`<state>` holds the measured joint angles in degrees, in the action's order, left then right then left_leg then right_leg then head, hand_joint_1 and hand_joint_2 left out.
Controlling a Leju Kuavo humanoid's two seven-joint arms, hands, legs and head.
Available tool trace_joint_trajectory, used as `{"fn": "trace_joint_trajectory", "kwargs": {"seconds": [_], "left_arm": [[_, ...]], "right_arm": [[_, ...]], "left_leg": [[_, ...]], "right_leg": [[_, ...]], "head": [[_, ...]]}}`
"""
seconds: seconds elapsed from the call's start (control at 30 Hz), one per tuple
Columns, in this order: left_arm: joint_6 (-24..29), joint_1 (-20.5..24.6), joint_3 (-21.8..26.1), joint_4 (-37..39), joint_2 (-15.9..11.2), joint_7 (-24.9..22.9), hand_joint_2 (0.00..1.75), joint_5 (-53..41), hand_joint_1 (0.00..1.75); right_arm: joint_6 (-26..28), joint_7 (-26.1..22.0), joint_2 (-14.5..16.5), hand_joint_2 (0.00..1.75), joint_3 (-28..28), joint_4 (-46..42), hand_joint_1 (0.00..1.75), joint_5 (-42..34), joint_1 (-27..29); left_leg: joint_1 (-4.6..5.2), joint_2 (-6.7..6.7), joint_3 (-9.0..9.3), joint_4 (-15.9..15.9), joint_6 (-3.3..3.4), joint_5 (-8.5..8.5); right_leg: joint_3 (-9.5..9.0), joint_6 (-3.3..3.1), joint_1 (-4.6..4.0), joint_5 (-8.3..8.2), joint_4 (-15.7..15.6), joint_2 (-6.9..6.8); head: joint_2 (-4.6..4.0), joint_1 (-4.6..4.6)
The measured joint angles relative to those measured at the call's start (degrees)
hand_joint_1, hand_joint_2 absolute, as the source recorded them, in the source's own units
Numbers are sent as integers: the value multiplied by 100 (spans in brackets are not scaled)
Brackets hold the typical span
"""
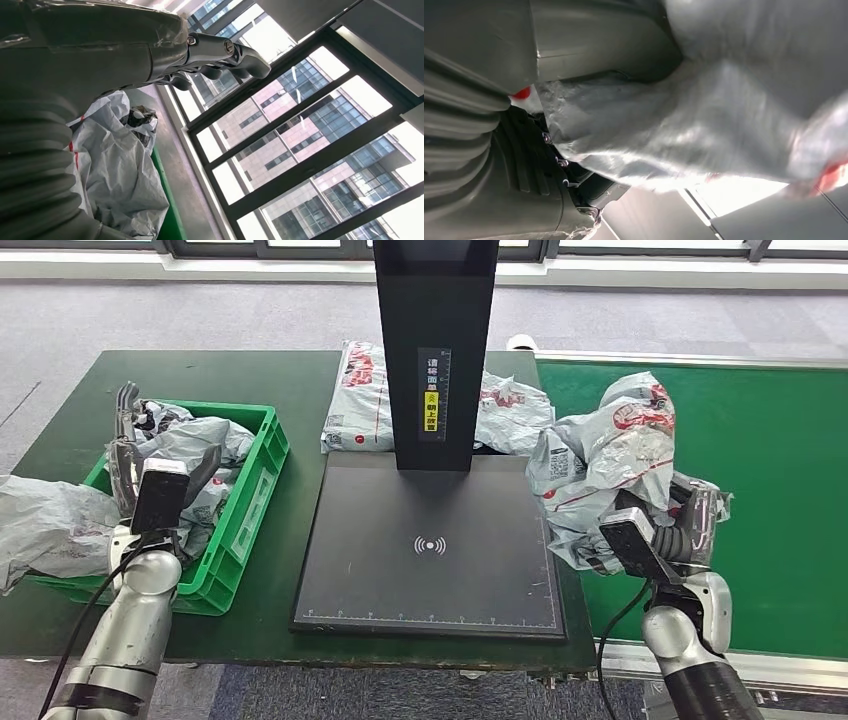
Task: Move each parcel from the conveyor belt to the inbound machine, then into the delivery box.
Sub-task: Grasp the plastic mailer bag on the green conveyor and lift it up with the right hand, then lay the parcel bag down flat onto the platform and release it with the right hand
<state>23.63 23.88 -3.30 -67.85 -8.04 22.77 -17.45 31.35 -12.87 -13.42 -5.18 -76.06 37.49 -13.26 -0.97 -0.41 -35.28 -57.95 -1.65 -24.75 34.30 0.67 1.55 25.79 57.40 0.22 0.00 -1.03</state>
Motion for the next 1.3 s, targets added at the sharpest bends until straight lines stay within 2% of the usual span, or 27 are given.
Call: {"fn": "trace_joint_trajectory", "kwargs": {"seconds": [0.17,0.33,0.47,0.57,0.67,0.8,1.0,1.17,1.3], "left_arm": [[33,32,0,81,10,48,175,48,0],[115,80,0,204,72,160,175,54,0],[187,171,0,288,141,233,175,69,0],[224,272,-2,320,211,268,175,68,0],[229,422,-29,346,302,271,175,63,0],[226,743,-129,434,443,268,175,97,0],[233,1219,-285,530,531,231,175,336,0],[321,1325,-345,538,547,301,175,422,0],[356,1323,-348,431,541,273,175,425,0]], "right_arm": [[317,-332,69,175,0,-158,175,-301,12],[771,-1021,182,175,0,-436,175,-970,34],[830,-1412,312,175,-46,-790,175,-1221,-20],[701,-1206,398,175,-334,-916,175,-965,-254],[304,-699,516,175,-864,-865,175,-449,-690],[-272,-204,810,175,-1639,-328,175,-187,-1438],[-1012,20,1407,175,-2623,1044,175,-230,-2249],[-1360,43,1924,175,-3195,2153,175,-296,-2516],[-1518,58,2217,175,-3477,2859,175,-250,-2580]], "left_leg": [[0,0,1,0,0,0],[0,0,0,0,0,0],[0,0,0,0,-1,0],[-1,5,1,0,-1,2],[-1,9,2,0,-4,10],[-6,7,0,0,-7,27],[-10,5,0,0,-9,31],[-12,2,-2,1,-10,31],[-13,1,-3,1,-10,30]], "right_leg": [[1,0,0,-1,0,0],[1,0,-1,0,1,1],[1,-1,-1,0,2,3],[1,-1,-1,-2,3,5],[5,-3,-2,-8,5,11],[7,-3,-5,-18,7,9],[7,-6,-9,-22,12,11],[8,-7,-12,-21,12,5],[8,-8,-12,-19,11,5]], "head": [[0,0],[0,0],[0,0],[0,0],[0,-1],[0,0],[0,0],[0,0],[0,0]]}}
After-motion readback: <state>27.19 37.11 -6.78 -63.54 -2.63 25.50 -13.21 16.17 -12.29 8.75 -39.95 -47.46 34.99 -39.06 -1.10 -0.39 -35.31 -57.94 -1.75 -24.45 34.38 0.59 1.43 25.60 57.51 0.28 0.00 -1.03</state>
